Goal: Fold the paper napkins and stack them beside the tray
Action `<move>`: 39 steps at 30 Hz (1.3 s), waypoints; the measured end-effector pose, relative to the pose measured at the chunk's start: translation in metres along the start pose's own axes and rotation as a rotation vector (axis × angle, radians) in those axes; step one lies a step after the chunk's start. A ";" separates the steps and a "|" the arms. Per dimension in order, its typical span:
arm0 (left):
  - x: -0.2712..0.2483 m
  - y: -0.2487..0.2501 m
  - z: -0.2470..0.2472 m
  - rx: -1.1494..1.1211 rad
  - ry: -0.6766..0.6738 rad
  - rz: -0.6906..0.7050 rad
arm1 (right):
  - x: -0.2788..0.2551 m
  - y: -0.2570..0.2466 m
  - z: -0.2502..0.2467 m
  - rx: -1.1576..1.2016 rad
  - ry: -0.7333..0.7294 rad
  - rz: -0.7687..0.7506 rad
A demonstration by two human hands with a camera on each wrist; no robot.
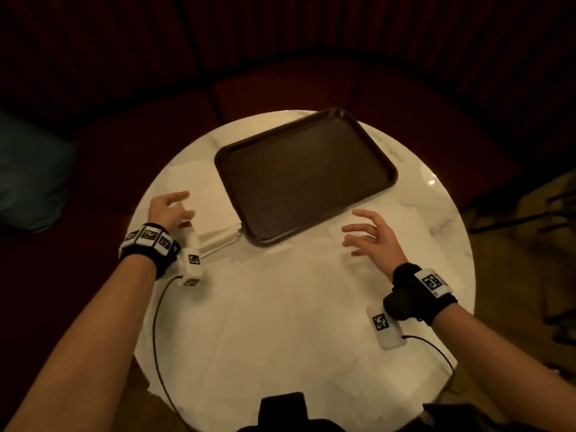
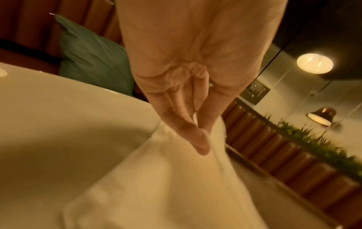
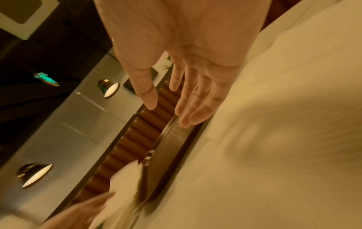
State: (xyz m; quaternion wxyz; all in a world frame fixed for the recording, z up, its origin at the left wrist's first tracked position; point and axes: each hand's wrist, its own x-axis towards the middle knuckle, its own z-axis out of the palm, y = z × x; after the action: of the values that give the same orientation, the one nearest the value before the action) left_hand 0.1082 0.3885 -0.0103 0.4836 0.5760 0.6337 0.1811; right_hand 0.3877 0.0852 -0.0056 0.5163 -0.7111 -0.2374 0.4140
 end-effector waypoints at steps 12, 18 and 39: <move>-0.061 0.005 0.040 0.877 0.144 0.504 | -0.003 0.038 -0.070 -0.401 0.197 0.082; -0.142 -0.008 0.134 0.686 -0.356 0.643 | -0.010 0.046 -0.054 -0.721 0.077 0.128; -0.194 -0.005 0.205 0.930 -0.192 0.482 | -0.009 0.055 -0.048 -0.823 -0.148 0.097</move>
State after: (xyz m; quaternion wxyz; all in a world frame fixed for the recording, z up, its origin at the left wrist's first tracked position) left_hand 0.2482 0.1449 -0.0318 0.1776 0.8730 0.4493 -0.0666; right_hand 0.4180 0.0326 -0.0480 0.1507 -0.8368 -0.3854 0.3586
